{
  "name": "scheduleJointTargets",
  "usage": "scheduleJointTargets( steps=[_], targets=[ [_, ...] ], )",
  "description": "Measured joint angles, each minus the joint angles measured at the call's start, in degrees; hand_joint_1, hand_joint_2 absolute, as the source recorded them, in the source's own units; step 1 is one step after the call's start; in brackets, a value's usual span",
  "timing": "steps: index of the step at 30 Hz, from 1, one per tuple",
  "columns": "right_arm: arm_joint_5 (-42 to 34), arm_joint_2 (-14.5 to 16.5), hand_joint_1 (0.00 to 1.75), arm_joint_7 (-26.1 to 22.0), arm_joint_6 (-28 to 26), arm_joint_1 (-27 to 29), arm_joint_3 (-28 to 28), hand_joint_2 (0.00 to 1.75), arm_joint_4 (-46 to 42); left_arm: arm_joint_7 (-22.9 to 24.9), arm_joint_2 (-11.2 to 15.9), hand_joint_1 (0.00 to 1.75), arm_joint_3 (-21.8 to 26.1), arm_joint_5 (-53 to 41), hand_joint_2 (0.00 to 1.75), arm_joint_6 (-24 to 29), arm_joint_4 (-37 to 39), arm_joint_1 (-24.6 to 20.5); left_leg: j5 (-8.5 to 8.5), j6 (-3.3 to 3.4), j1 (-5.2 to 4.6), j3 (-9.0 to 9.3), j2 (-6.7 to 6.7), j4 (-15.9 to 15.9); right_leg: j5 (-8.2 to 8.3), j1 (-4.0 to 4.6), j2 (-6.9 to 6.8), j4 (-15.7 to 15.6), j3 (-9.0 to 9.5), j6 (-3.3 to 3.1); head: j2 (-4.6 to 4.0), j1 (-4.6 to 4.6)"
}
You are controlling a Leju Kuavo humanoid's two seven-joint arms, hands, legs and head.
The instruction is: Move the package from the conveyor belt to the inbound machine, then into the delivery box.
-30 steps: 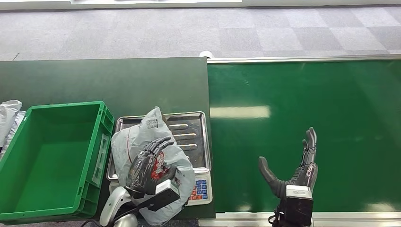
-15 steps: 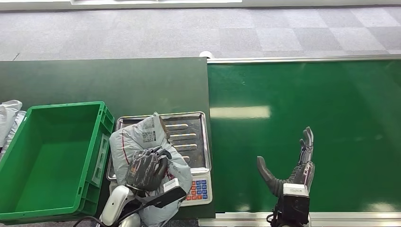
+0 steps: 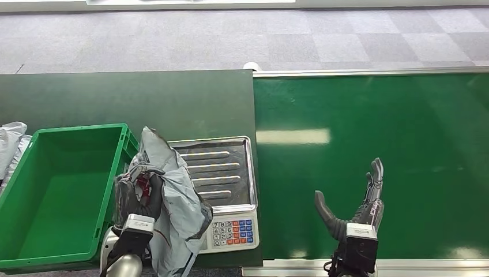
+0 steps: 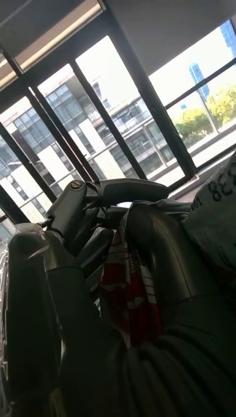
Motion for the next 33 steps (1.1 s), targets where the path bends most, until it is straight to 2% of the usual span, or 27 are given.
scheduleJointTargets(
  steps=[6,12,17,22,27,33],
  targets=[
    [-0.41,0.00,0.00,-0.07,-0.36,0.00,-0.01,1.75,0.31,-0.55,1.84,1.75,2.96,-1.03,1.75,5.69,-4.15,-0.16,0.00,0.00,0.00,0.01,0.00,0.00,0.00,0.00,0.00,0.00,0.00,0.00,0.00,0.00],
    [-0.58,0.00,0.00,-0.07,-0.44,0.00,-0.03,1.75,0.33,-0.65,3.22,1.75,5.05,-1.10,1.75,6.67,-5.86,-0.63,0.00,0.00,0.00,0.01,0.00,0.00,0.00,0.00,0.00,0.01,-0.01,0.00,0.00,-0.01],
    [-1.32,0.00,0.00,-0.09,-0.78,0.02,-0.11,1.75,0.34,0.56,4.66,1.75,7.29,-1.03,1.75,10.40,-5.93,-2.49,0.01,0.00,0.00,0.01,0.00,0.00,0.00,0.00,0.00,0.00,-0.02,0.00,0.00,0.00],
    [-2.43,0.00,0.00,-0.14,-0.84,-0.06,-0.12,1.75,0.73,3.56,8.92,1.75,14.41,4.93,1.75,7.88,0.69,-11.19,0.10,-0.12,0.07,0.04,0.02,-0.01,0.05,0.07,0.00,0.07,0.00,-0.07,0.00,0.01],
    [-2.87,0.00,0.00,-0.14,-0.75,-0.83,-0.18,1.75,1.67,1.02,13.49,1.75,23.24,11.05,1.75,4.86,11.94,-20.58,0.17,-0.23,0.16,0.05,0.10,-0.01,0.11,0.16,0.04,0.14,-0.08,-0.17,0.00,0.00],
    [-3.31,0.00,0.00,-0.14,-0.21,-1.71,-0.31,1.75,3.32,0.09,17.43,1.75,30.13,14.40,1.75,4.65,20.96,-28.65,0.17,-0.23,0.17,-0.01,0.16,-0.01,0.11,0.16,0.08,0.16,-0.13,-0.17,0.00,0.02]
  ],
)
